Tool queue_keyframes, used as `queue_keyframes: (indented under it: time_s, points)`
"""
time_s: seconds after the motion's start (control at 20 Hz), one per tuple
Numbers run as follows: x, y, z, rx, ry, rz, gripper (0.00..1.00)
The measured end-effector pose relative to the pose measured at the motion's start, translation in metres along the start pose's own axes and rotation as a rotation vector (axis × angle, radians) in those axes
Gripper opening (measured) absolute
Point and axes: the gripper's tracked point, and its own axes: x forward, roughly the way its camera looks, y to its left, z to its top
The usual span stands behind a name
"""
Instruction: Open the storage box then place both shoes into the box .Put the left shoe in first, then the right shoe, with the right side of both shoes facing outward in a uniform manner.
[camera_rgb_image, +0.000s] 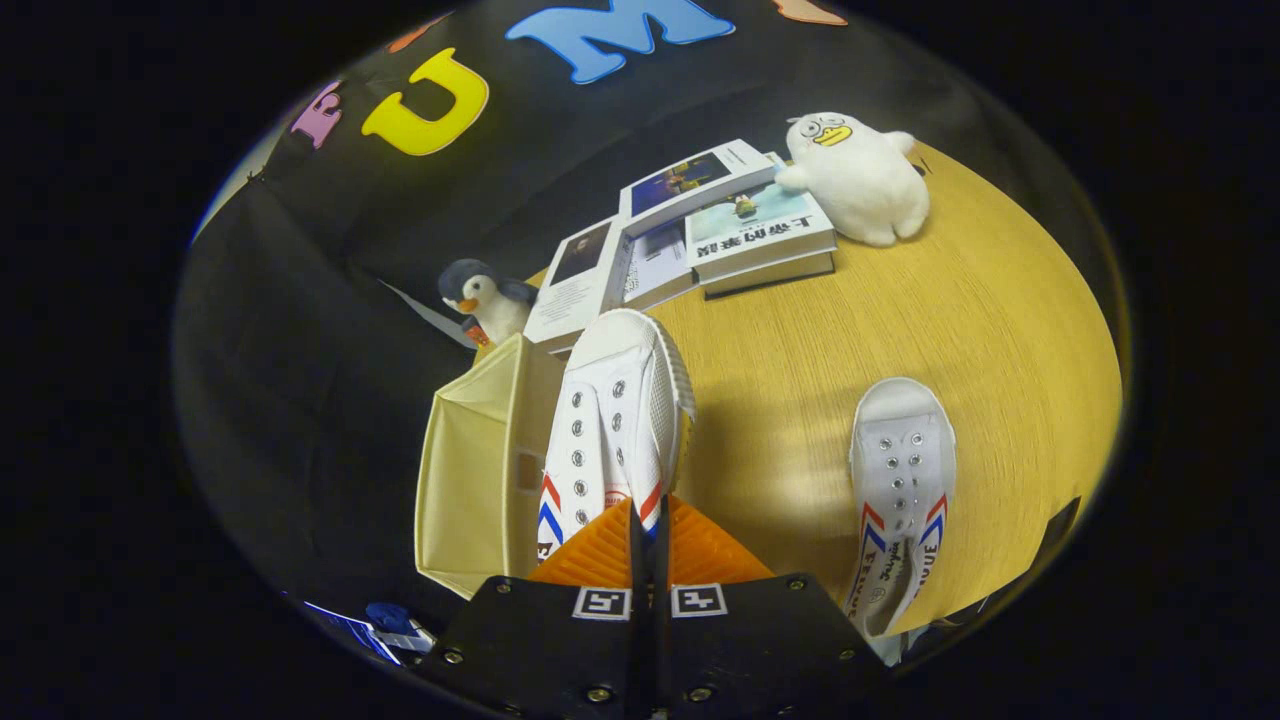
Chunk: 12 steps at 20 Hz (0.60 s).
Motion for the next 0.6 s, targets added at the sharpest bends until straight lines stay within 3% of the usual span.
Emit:
queue_keyframes:
  time_s: [0.3, 0.6]
  points:
    - [-0.008, 0.051, 0.021, -0.054, -0.035, 0.039, 0.0]
    - [0.016, 0.1, 0.014, -0.097, -0.004, 0.066, 0.0]
